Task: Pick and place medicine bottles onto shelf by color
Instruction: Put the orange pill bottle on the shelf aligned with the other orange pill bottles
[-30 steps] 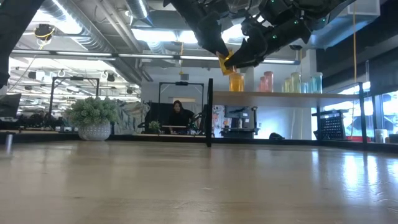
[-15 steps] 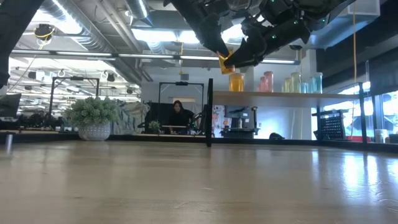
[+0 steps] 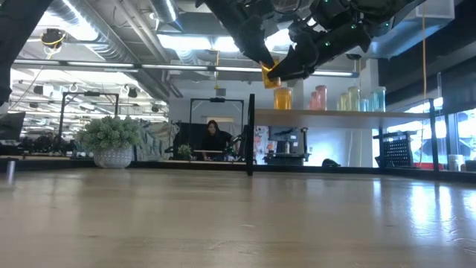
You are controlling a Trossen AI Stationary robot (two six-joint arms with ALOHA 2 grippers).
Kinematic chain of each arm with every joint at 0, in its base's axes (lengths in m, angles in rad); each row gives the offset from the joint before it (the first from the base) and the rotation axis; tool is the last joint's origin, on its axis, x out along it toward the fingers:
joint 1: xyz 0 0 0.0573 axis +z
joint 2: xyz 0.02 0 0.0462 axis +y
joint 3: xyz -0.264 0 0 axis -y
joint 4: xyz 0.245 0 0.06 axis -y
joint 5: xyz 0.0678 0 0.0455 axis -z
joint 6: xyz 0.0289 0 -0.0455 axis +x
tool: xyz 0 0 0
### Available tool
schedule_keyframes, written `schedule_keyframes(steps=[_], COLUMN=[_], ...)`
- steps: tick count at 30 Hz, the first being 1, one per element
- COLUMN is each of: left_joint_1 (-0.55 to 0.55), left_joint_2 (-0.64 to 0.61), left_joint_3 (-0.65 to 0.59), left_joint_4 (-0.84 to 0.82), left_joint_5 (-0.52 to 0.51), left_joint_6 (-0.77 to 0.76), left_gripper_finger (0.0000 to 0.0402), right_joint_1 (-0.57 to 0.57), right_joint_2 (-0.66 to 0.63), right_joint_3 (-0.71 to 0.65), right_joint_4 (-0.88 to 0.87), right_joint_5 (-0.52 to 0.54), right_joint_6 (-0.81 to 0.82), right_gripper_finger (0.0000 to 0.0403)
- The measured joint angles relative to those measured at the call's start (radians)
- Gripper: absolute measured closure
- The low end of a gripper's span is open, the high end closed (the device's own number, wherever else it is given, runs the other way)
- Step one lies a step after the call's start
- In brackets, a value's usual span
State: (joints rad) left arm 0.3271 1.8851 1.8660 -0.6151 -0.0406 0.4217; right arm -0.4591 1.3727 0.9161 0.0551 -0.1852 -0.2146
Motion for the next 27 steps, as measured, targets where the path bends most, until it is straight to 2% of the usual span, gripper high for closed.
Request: schedule_keyframes(steps=[19,23,27], left_joint_1=[0.000,-0.003,-0.007], left_joint_2=[0.000,0.000,0.000], left_joint_3=[0.000,0.000,0.000], left_joint_4=[0.003,0.003,-0.020], left_joint_5=[-0.004,-0.055,-0.061], left_joint_6=[0.000,-0.001,-0.001], left_gripper_finger=[0.0195,0.0195,0.0195], right_joint_1=[0.000,0.000,0.000], right_joint_2=[0.000,0.000,0.000], right_joint_3=[0.000,0.000,0.000], right_joint_4=[0.002,0.003,0.003], right_joint_5=[0.000,0.001,0.003], right_joint_6=[0.000,-0.003,-0.002], right_gripper_finger=[0.0208,0.0208,0.0208])
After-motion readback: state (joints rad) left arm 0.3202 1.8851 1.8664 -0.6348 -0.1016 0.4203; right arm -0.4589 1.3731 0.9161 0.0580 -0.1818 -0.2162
